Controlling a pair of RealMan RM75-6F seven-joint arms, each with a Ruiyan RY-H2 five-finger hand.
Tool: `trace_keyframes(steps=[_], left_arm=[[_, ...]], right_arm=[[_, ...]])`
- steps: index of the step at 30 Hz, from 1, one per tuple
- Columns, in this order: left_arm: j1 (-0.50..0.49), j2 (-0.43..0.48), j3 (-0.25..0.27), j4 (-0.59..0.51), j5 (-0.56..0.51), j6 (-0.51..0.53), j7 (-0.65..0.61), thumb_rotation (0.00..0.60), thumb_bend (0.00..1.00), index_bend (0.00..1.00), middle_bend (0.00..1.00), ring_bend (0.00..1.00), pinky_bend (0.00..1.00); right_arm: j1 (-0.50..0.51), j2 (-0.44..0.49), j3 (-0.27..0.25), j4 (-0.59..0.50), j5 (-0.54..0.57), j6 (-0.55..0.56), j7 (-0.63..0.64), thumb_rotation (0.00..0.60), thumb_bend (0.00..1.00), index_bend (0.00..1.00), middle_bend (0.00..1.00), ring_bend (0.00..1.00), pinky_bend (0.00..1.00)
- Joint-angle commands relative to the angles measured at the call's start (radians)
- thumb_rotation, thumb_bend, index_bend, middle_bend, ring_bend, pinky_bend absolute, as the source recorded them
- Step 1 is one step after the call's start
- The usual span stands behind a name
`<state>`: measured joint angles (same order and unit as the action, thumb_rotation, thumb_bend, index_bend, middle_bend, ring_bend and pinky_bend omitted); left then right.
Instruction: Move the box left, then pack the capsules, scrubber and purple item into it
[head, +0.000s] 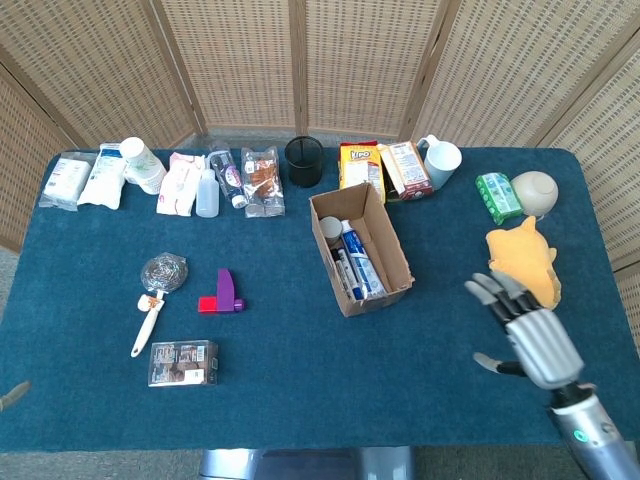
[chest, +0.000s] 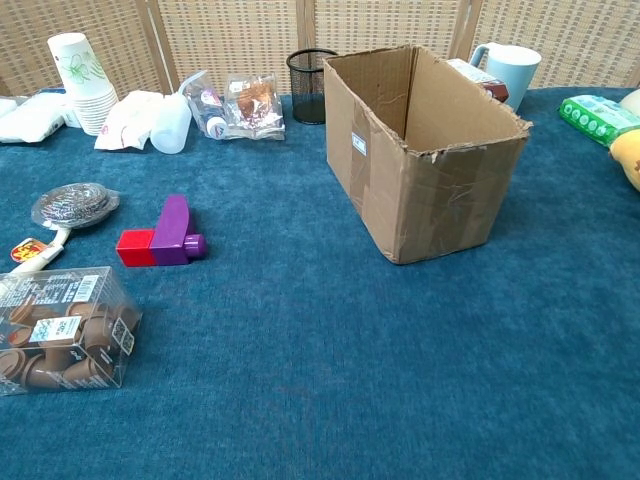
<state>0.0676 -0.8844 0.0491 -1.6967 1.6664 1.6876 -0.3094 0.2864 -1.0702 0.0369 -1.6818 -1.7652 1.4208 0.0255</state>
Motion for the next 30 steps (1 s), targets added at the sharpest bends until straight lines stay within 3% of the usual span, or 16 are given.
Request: trace_keyframes(steps=[1, 10, 18, 30], left_arm=[[-0.001, 0.001, 0.000, 0.001, -0.003, -0.004, -0.005, 0.600, 0.01, 0.00, 0.00, 0.00, 0.00], [-0.005, 0.006, -0.005, 0.008, -0.019, -0.013, -0.027, 0.600, 0.01, 0.00, 0.00, 0.00, 0.00], [-0.007, 0.008, -0.008, 0.018, -0.028, -0.019, -0.044, 0.600, 0.01, 0.00, 0.00, 0.00, 0.00], [-0.011, 0.010, -0.014, 0.028, -0.045, -0.032, -0.067, 0.600, 0.01, 0.00, 0.00, 0.00, 0.00]], right_arm=[[0.080, -0.015, 0.046, -0.064, -0.001, -0.110, -0.121, 0.600, 0.00, 0.11, 0.02, 0.00, 0.11], [0.214, -0.130, 0.124, -0.105, 0.114, -0.292, -0.267, 0.600, 0.00, 0.12, 0.03, 0.00, 0.11], [0.306, -0.274, 0.187, -0.061, 0.258, -0.380, -0.367, 0.600, 0.02, 0.13, 0.06, 0.00, 0.14], [0.357, -0.394, 0.187, 0.019, 0.400, -0.416, -0.440, 0.600, 0.03, 0.17, 0.10, 0.00, 0.21]])
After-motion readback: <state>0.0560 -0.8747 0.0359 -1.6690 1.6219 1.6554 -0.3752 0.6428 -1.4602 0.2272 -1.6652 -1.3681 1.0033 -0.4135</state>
